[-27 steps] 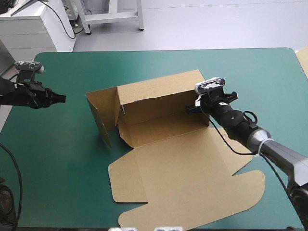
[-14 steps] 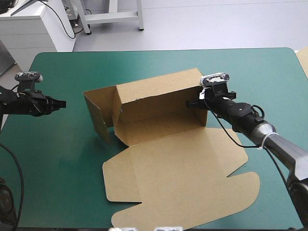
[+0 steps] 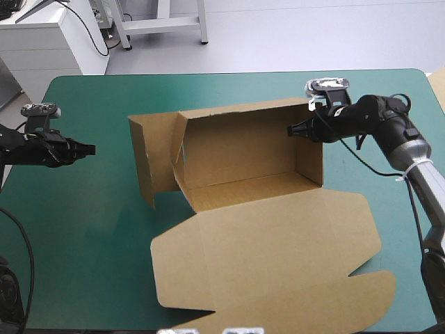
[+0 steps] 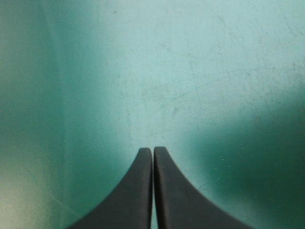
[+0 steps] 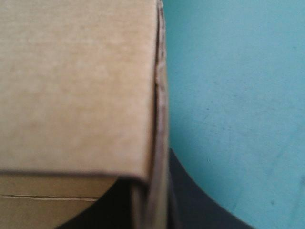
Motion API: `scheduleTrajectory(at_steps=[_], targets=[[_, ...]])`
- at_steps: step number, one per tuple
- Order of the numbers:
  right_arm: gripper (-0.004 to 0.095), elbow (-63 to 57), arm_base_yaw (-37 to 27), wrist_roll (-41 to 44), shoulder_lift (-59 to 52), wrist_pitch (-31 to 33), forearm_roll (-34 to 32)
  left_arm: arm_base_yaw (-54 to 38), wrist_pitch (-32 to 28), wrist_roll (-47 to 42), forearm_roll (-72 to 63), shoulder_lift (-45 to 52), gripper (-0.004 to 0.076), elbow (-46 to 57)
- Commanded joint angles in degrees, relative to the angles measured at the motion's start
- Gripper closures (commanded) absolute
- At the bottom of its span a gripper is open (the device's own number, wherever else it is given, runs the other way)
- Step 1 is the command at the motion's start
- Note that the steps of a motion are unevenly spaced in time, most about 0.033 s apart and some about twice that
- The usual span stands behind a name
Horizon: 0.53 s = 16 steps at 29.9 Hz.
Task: Fold the box
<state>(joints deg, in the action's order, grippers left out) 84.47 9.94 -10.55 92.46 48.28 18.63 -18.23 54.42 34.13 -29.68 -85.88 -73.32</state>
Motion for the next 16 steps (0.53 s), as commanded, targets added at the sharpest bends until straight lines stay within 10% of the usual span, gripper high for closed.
scheduleTrajectory(at_steps=[1, 7, 16], targets=[[0.0917, 9.5, -0.3, 8.5, -1.9, 6.5, -2.1, -0.1, -1.8, -0.2, -3.1, 2.3, 0.0731, -1.3], [0.0917, 17.1, -0.3, 13.0, 1.2, 23.3, -3.6, -0.1, -1.8, -0.2, -4.8, 2.3, 0.0732, -1.3], [0.0907, 16.3, 0.3, 14.6, 3.2, 23.0, -9.4, -0.1, -1.3, -0.2, -6.8, 2.3, 0.0731, -1.3]])
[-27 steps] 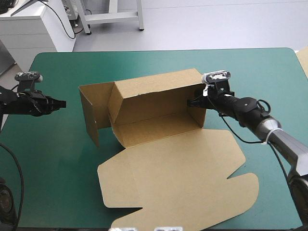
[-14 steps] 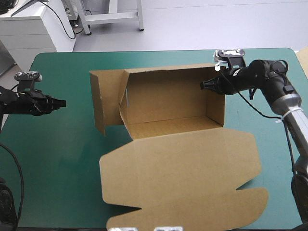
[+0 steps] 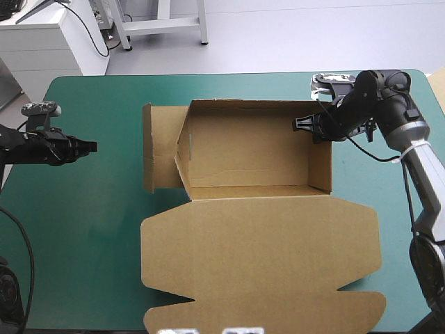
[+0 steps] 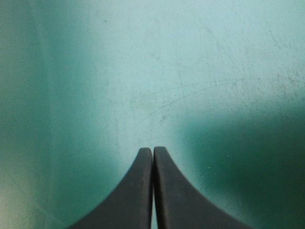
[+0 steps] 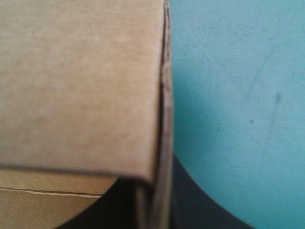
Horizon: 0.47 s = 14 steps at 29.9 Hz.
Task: Fold the box
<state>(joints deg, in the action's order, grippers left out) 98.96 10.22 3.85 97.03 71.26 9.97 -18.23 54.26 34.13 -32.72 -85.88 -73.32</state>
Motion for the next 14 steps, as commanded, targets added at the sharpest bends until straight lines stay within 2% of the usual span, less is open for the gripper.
scheduleTrajectory(at_steps=[1, 8, 14], targets=[[0.0907, 1.8, 0.0, -0.6, -0.9, 0.1, -0.8, -0.1, -1.2, -0.2, -4.5, 2.3, 0.0731, -1.3], [0.0907, 1.8, 0.0, -2.6, 4.2, 0.2, 2.6, -0.1, -1.0, -0.2, -5.2, 2.3, 0.0731, -1.3], [0.0907, 1.8, 0.0, -3.9, 7.0, 0.2, -0.2, -0.1, -0.6, -0.5, -6.6, 2.3, 0.0731, -1.3]])
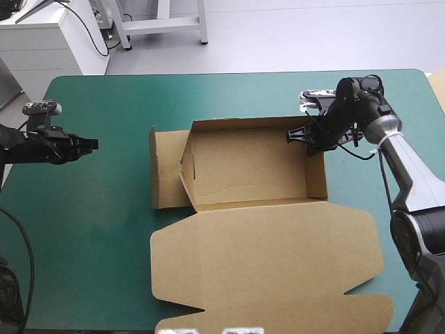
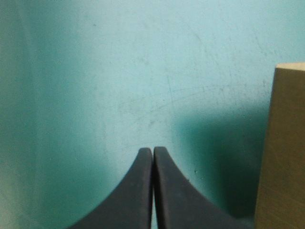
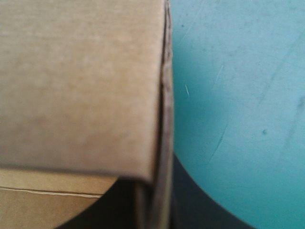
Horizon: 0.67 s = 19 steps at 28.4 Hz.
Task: Fold the box
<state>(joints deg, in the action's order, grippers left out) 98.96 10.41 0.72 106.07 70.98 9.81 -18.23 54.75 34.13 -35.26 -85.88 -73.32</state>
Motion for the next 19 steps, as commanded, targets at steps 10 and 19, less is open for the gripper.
scheduleTrajectory(at_steps=[10, 19], targets=[[0.0749, 2.2, -0.1, -3.7, -0.4, 0.4, 1.4, -0.1, -2.0, -0.5, -4.6, 2.3, 0.0731, -1.3], [0.0085, 4.7, -0.3, 1.7, -0.4, 0.4, 1.3, -0.1, 0.2, -1.5, -4.6, 2.3, 0.0731, -1.3]])
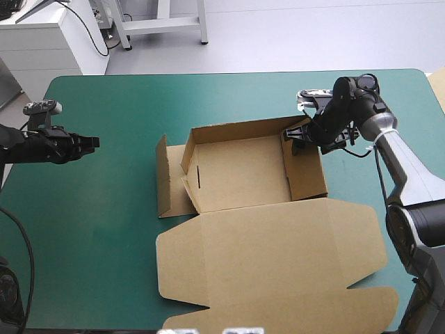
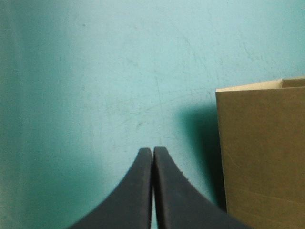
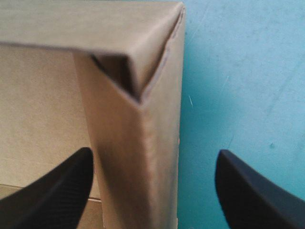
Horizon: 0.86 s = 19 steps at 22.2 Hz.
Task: Fold the box
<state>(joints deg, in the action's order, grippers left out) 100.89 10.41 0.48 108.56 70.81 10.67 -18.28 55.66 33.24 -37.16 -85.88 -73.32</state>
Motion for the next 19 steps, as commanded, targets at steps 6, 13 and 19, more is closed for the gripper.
scheduleTrajectory(at_steps=[6, 13, 19], targets=[[0.0096, 0.2, 0.1, 4.7, -8.4, 0.6, 1.8, -0.1, -0.3, -0.6, -3.3, 2.3, 0.0731, -1.3], [0.0100, -6.6, 4.5, 6.7, -7.8, -6.7, -7.0, -0.1, 0.2, -0.6, -4.4, 2.3, 0.0731, -1.3], [0.0100, -6.2, 4.3, 6.4, -4.2, -7.3, -11.2, -0.1, 0.3, -0.6, -4.4, 2.3, 0.0731, -1.3]])
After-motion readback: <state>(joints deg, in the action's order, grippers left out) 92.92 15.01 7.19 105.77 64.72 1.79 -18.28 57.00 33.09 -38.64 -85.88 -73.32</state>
